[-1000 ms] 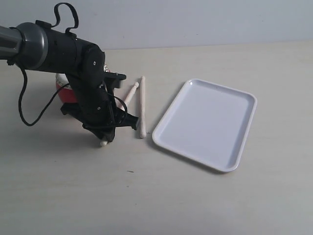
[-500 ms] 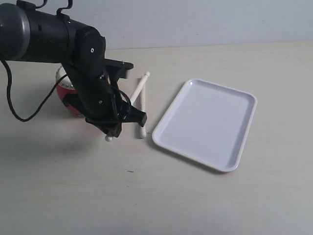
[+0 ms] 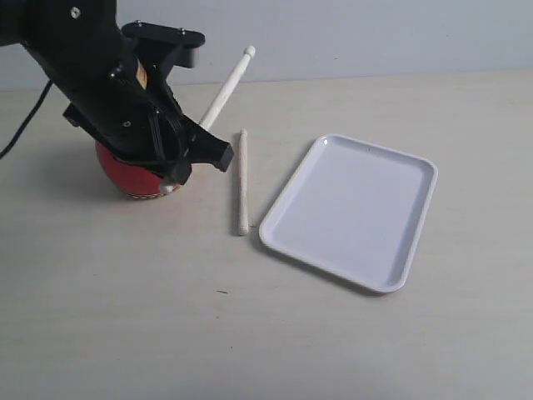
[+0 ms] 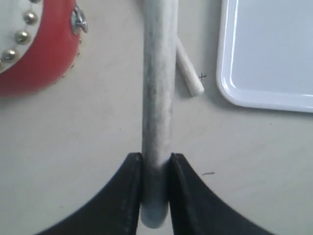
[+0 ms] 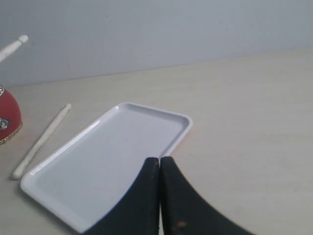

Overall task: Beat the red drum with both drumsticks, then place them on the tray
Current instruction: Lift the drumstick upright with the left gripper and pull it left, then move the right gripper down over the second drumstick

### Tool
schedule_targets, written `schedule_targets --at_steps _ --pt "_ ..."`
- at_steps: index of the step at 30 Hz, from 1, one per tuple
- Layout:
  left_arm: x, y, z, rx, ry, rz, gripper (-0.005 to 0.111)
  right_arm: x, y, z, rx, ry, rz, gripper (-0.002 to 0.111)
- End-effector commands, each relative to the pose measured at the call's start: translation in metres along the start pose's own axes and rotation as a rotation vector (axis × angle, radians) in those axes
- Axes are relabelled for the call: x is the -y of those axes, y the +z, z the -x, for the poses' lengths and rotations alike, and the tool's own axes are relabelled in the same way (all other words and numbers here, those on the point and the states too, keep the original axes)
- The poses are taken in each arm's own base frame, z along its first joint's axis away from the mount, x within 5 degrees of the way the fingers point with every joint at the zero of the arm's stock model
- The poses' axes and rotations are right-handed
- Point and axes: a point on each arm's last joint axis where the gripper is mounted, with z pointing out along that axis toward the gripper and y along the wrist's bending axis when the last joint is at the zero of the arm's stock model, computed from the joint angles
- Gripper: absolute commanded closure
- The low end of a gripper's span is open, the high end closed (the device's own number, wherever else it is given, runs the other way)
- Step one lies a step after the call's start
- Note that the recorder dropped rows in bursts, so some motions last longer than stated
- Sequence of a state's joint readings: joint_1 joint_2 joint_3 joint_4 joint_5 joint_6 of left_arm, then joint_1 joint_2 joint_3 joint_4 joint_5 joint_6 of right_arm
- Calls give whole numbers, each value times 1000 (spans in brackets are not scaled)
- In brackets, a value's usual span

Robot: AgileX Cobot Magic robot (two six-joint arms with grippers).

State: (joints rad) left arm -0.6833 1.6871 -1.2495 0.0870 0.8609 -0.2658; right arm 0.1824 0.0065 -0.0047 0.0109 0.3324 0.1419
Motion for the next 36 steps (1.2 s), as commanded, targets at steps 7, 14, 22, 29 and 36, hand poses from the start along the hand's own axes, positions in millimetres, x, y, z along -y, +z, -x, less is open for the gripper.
schedule_targets --at_steps 7,14,22,29,36 --pt "-14 -51 -33 77 5 32 107 -4 -3 22 254 158 71 108" --pt "-23 -63 -52 99 -25 69 107 -3 -11 42 489 266 103 108" --pt "-61 -51 -77 -14 -83 183 107 -2 -14 47 551 266 107 108" --pt "-107 -68 -92 -18 -196 98 107 0 -14 47 539 655 187 108" --pt "-115 -66 -97 -29 -212 12 107 -2 -11 69 499 880 222 108"
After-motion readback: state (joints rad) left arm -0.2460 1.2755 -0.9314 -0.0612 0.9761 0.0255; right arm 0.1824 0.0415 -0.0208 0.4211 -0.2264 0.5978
